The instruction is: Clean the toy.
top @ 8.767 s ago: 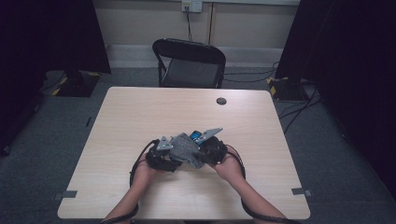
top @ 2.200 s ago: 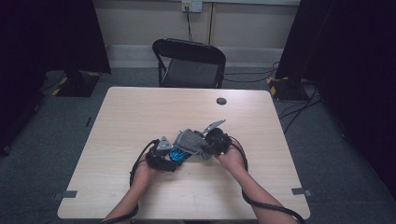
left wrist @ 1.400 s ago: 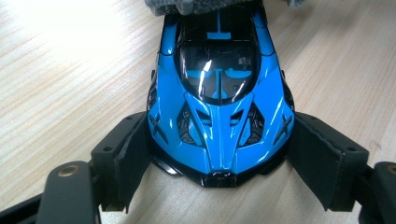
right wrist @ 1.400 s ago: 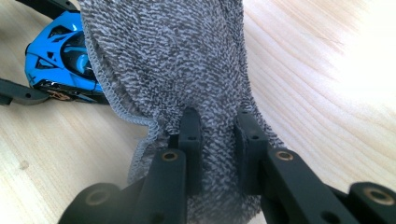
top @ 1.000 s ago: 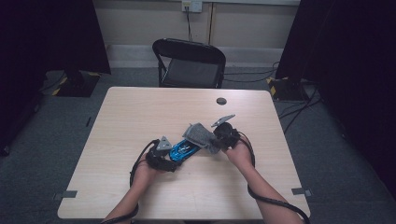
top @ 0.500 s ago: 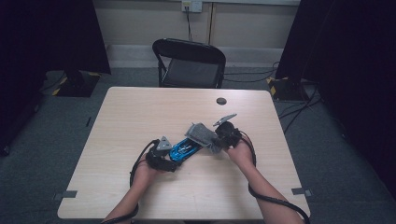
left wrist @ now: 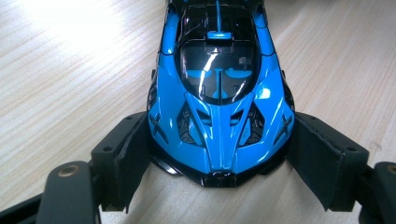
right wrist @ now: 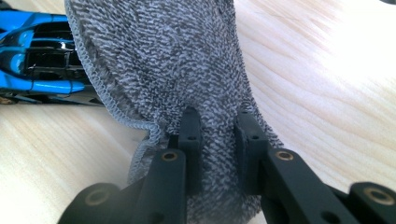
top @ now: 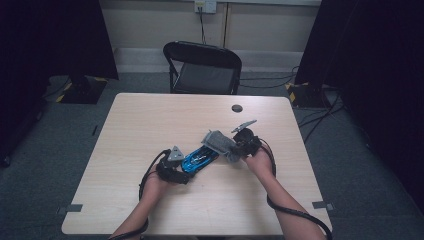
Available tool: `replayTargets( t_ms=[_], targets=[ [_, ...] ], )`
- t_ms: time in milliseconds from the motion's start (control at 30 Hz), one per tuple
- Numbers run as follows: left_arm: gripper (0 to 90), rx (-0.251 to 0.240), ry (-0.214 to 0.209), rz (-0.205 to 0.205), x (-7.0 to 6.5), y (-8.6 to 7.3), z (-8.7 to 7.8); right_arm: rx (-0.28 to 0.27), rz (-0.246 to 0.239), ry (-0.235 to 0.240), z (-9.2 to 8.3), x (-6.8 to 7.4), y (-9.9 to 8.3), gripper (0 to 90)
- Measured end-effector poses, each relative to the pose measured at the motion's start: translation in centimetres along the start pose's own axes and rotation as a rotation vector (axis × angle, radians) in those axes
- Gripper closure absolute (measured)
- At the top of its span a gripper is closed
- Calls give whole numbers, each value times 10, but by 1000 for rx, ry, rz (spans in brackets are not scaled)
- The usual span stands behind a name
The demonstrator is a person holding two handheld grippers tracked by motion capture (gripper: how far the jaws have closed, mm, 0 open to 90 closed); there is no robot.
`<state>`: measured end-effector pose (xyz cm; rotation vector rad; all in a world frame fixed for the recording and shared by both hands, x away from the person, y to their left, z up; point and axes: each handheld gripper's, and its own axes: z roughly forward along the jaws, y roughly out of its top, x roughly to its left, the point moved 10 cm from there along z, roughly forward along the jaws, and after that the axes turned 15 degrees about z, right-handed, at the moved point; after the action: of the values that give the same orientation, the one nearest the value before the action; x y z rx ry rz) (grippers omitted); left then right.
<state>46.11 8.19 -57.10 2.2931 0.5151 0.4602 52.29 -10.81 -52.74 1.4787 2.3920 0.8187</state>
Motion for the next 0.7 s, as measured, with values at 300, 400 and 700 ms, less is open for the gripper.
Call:
replayTargets(
  t_ms=[300, 400, 700],
  targets=[
    [231, 0, 0, 0, 0, 0, 0, -17, 16, -20, -7, -12, 4, 758],
    [230, 0, 0, 0, 0, 0, 0, -26, 21, -30, -9, -16, 5, 756],
    [230, 0, 0, 0, 0, 0, 0, -70, 36, -39, -19, -23, 10, 755]
  ],
)
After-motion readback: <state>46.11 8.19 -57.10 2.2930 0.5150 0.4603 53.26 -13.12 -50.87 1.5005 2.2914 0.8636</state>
